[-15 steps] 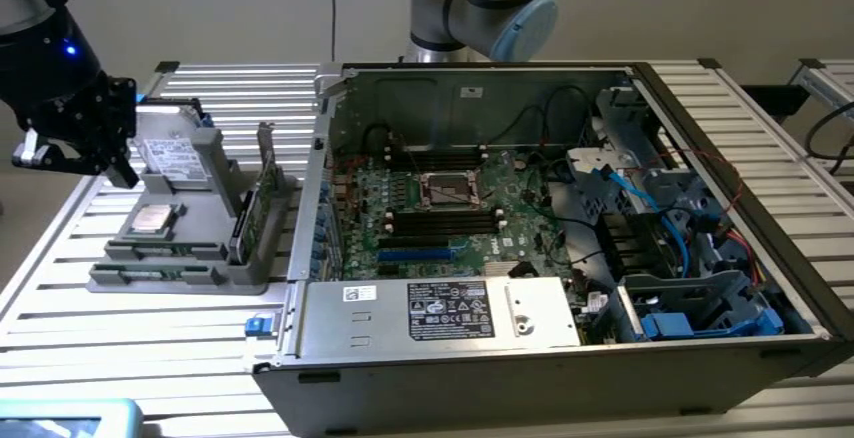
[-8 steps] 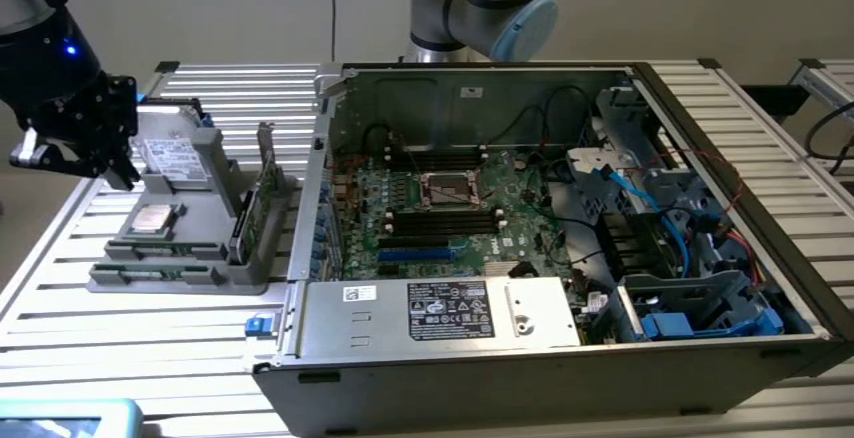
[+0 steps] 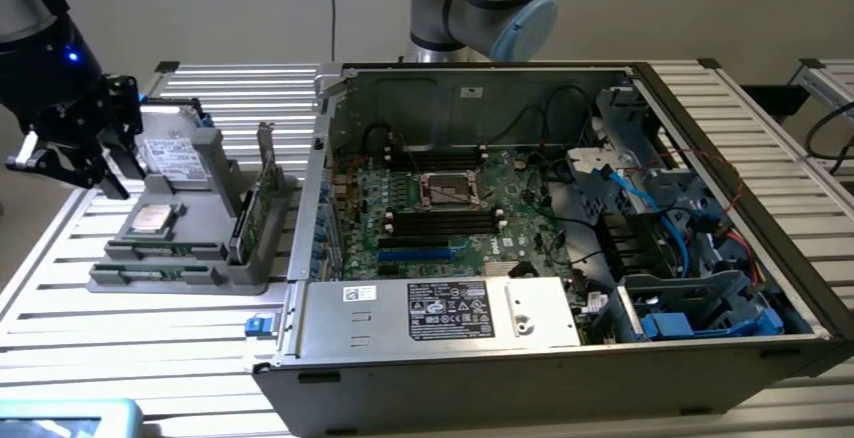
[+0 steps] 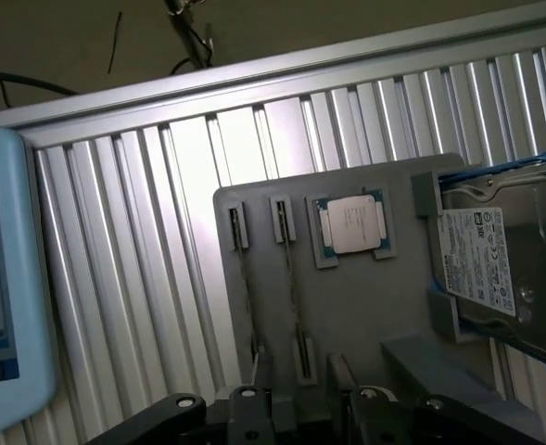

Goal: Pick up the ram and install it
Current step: 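Pick up the ram and move it above insertion slot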

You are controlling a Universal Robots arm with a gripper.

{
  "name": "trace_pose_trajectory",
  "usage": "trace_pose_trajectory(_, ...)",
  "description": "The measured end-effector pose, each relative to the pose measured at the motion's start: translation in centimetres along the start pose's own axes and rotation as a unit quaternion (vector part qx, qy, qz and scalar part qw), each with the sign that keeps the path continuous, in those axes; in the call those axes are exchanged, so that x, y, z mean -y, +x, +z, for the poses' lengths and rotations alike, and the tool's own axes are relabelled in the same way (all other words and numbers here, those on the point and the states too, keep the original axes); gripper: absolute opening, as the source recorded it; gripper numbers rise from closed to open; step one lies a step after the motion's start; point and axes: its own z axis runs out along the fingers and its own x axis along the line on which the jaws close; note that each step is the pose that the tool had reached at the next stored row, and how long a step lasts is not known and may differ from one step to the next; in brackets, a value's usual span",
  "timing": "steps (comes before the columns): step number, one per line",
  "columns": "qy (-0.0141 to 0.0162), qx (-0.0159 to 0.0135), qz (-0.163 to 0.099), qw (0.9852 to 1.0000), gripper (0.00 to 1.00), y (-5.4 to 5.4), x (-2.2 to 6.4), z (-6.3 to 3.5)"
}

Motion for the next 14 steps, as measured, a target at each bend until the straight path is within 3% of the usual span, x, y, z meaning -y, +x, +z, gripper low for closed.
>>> trace_pose_trajectory(6,-0.001,-0.0001,-0.015,0.9999,0.36,0.3,-0.03,0.9)
trace_pose_trajectory(11,-0.0064,-0.0011,-0.031,0.9995,0.36,0.7,0.05,1.55)
trace_pose_trajectory(14,-0.0074,-0.0016,-0.039,0.9992,0.36,0.8,0.08,2.05)
